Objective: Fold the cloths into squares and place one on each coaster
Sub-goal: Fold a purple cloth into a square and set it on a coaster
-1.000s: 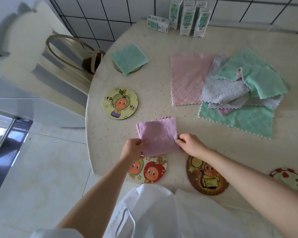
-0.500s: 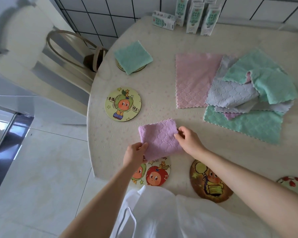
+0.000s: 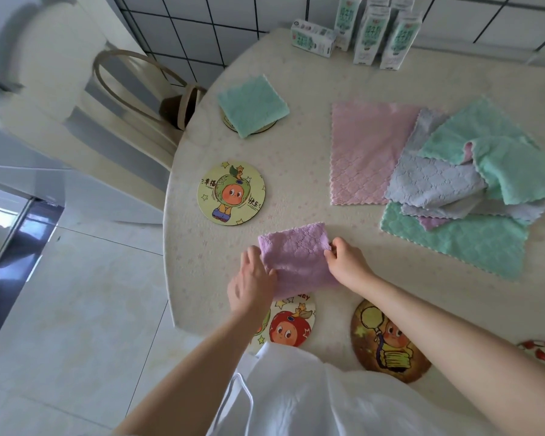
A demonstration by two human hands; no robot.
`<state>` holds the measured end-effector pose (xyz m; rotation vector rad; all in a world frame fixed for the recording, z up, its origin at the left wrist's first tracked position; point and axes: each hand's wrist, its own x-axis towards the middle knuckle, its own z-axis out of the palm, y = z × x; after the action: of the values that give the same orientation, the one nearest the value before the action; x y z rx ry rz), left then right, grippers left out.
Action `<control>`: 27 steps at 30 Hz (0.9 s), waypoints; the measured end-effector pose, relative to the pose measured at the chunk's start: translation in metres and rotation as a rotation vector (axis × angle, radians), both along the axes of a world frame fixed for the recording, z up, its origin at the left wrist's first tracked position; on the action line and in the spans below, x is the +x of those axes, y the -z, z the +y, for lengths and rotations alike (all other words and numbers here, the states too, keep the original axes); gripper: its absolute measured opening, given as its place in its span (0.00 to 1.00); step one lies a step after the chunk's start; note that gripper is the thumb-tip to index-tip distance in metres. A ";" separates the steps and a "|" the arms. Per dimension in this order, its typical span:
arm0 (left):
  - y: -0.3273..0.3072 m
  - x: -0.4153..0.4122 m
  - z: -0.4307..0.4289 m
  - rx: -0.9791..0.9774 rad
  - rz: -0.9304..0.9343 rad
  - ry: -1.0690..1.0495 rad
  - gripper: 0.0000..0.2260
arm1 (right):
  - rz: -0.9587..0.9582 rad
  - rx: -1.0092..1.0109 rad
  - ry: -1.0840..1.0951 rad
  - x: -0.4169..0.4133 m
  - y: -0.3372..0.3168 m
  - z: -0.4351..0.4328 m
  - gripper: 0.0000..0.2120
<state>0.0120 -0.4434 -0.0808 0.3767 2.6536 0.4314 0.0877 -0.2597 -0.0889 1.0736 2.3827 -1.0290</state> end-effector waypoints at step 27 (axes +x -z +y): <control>-0.005 -0.022 0.008 0.284 -0.473 -0.286 0.16 | -0.138 -0.435 0.557 0.008 -0.026 -0.012 0.12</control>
<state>-0.0101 -0.4357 -0.0761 -0.0301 2.1868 0.8734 0.0958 -0.2719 -0.0627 1.5988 1.6610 -1.5036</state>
